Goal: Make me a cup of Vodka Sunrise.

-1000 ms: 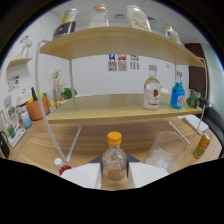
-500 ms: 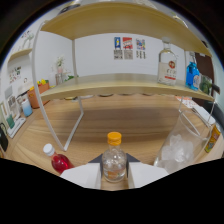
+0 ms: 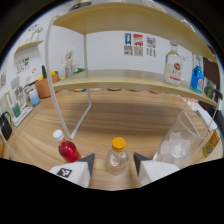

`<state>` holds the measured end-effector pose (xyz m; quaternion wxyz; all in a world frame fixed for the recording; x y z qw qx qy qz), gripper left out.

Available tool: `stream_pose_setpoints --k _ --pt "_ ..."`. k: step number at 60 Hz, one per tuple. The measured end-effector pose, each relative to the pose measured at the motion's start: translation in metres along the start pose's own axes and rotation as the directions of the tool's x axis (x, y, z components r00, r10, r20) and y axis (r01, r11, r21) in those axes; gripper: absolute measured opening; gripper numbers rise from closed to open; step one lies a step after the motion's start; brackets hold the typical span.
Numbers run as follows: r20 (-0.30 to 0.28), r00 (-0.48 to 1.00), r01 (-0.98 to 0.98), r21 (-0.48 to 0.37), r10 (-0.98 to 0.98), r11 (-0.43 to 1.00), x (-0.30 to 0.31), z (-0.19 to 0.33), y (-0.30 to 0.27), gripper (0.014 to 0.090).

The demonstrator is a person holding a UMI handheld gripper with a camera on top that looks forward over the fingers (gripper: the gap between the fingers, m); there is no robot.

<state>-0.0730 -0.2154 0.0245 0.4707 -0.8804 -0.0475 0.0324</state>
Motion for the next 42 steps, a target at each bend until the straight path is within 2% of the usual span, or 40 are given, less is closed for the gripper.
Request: stream_pose_setpoints --k 1,4,15,22,29,42 --pt "0.005 1.000 0.004 0.000 -0.004 1.000 -0.002 -0.004 -0.001 0.0783" --pt "0.022 1.000 0.011 0.007 -0.011 1.000 -0.006 -0.017 -0.007 0.0869" --pt "0.039 0.999 0.014 0.104 -0.018 0.994 -0.001 -0.085 -0.059 0.0864" --pt "-0.011 1.000 0.012 0.145 -0.010 0.989 0.021 -0.128 -0.081 0.0863" --pt "-0.028 1.000 0.011 0.177 -0.006 0.984 0.041 -0.167 -0.085 0.0862" --pt "-0.066 0.998 -0.005 0.161 0.016 0.987 0.091 -0.202 -0.061 0.0864"
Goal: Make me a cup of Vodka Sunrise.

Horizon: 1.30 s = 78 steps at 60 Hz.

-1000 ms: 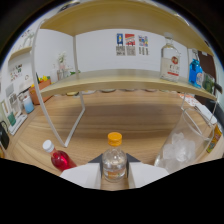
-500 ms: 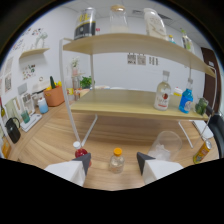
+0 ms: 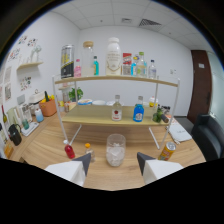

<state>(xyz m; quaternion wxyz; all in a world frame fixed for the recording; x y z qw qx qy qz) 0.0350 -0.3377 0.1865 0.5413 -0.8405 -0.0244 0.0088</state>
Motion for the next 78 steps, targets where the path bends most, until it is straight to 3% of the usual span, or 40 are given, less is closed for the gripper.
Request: stream_pose_setpoints --k 6,21,29,35,43,53,69,78 --pt "-0.017 1.000 -0.014 0.040 0.014 0.999 0.025 0.000 -0.033 0.0869" --pt "-0.013 0.998 -0.052 0.260 0.058 0.964 0.071 0.035 -0.194 0.0868" --pt "-0.001 0.997 -0.068 0.307 0.071 0.949 0.087 0.067 -0.244 0.0862" --pt "0.004 0.998 -0.067 0.300 0.068 0.951 0.096 0.093 -0.261 0.0822" --pt "0.017 0.997 -0.075 0.254 0.073 0.964 0.101 0.119 -0.260 0.0678" --pt "0.036 0.996 -0.085 0.218 0.079 0.972 0.100 0.132 -0.254 0.0376" --pt "0.002 0.999 -0.036 0.234 0.037 0.972 0.101 0.119 -0.257 0.0354" --pt "0.043 0.997 -0.067 0.283 0.057 0.957 0.097 0.081 -0.262 0.0356"
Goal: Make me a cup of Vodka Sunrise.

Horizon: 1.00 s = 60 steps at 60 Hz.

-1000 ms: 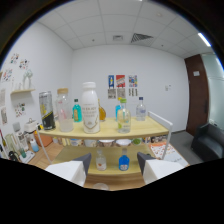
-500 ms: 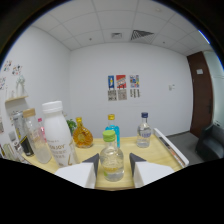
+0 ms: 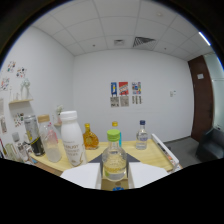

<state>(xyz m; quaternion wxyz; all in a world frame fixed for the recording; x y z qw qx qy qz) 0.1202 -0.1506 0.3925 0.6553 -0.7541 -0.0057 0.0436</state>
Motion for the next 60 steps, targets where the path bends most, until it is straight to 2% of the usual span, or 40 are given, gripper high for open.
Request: stream_pose_setpoints --k 9,18,25,32,38,46,55,60 --pt "0.012 0.999 -0.039 -0.010 0.039 0.999 -0.002 -0.039 0.032 0.0355" --pt "-0.029 0.999 -0.044 -0.122 0.040 0.992 0.005 -0.050 0.118 0.0352" --pt "-0.082 0.984 0.135 -0.219 -0.156 0.966 0.020 -0.047 0.177 0.0352" --pt "-0.060 0.897 0.407 -0.277 -0.438 0.870 0.025 -0.039 0.204 0.0352" --pt "-0.013 0.726 0.659 -0.273 -0.687 0.701 0.023 -0.030 0.208 0.0352" --pt "0.039 0.328 0.929 -0.195 -0.944 0.315 0.012 -0.022 0.204 0.0352" --pt "0.073 -0.069 0.988 -0.136 -0.995 -0.078 0.008 -0.016 0.212 0.0353" --pt "0.095 -0.198 0.971 -0.119 -0.976 -0.208 0.008 -0.014 0.217 0.0355"
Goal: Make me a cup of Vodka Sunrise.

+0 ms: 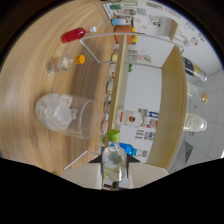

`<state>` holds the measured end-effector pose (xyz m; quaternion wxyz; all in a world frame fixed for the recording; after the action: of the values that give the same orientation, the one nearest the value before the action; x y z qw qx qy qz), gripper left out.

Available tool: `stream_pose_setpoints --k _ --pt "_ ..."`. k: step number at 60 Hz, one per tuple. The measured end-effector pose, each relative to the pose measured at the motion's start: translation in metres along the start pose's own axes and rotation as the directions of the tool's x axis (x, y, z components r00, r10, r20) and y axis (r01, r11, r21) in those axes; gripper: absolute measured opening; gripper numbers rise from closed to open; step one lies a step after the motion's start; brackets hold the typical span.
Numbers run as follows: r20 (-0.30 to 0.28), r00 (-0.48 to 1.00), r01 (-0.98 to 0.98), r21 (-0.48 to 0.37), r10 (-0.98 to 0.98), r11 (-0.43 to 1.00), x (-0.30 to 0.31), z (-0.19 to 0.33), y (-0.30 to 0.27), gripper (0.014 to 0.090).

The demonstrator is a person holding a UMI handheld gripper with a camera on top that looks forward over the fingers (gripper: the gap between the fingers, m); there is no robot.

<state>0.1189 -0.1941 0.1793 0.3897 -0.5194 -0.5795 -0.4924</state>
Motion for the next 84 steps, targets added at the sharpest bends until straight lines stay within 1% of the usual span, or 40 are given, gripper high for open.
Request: stream_pose_setpoints --k 8,14,17,19,24,27,28,32,34,37,42,46,51,55,61,67,70,77,84 --pt "0.015 0.996 0.090 -0.010 -0.090 0.996 -0.001 0.005 0.002 0.0351" --pt "0.023 0.993 0.115 -0.010 -0.115 0.993 0.001 0.004 0.002 0.0354" --pt "0.020 0.994 0.108 -0.003 -0.108 0.994 0.003 0.004 0.001 0.0355" --pt "0.028 0.995 0.095 -0.001 -0.095 0.995 0.002 0.004 0.000 0.0353" --pt "0.040 0.999 -0.029 0.006 0.029 1.000 0.003 0.003 -0.001 0.0354" --pt "0.047 0.982 -0.183 0.013 0.182 0.983 0.009 0.000 -0.003 0.0355" --pt "0.041 0.970 -0.239 0.022 0.238 0.971 0.013 -0.001 -0.004 0.0357" --pt "0.068 0.856 -0.516 0.044 0.513 0.855 0.023 -0.006 -0.009 0.0353" --pt "0.080 0.751 -0.659 0.048 0.655 0.750 0.030 -0.009 -0.010 0.0356" --pt "0.092 0.591 -0.807 0.054 0.801 0.589 0.038 -0.012 -0.010 0.0356" --pt "0.113 0.333 -0.943 0.064 0.936 0.327 0.044 -0.013 -0.005 0.0356" --pt "0.128 0.190 -0.981 0.053 0.973 0.185 0.035 -0.010 -0.001 0.0355" --pt "0.152 0.069 -0.997 -0.011 0.986 0.072 0.005 -0.002 -0.001 0.0354" --pt "0.164 -0.009 -0.996 -0.086 0.986 0.005 -0.026 0.007 -0.002 0.0352" --pt "0.147 -0.086 -0.983 -0.174 0.985 -0.060 -0.068 0.023 0.002 0.0352" --pt "0.131 -0.131 -0.966 -0.238 0.983 -0.098 -0.100 0.033 0.006 0.0348" --pt "0.123 -0.143 -0.961 -0.254 0.982 -0.108 -0.111 0.036 0.008 0.0349" --pt "0.145 -0.137 -0.955 -0.281 0.980 -0.092 -0.130 0.040 0.005 0.0348" --pt "0.150 -0.137 -0.948 -0.308 0.979 -0.085 -0.143 0.042 0.003 0.0349"
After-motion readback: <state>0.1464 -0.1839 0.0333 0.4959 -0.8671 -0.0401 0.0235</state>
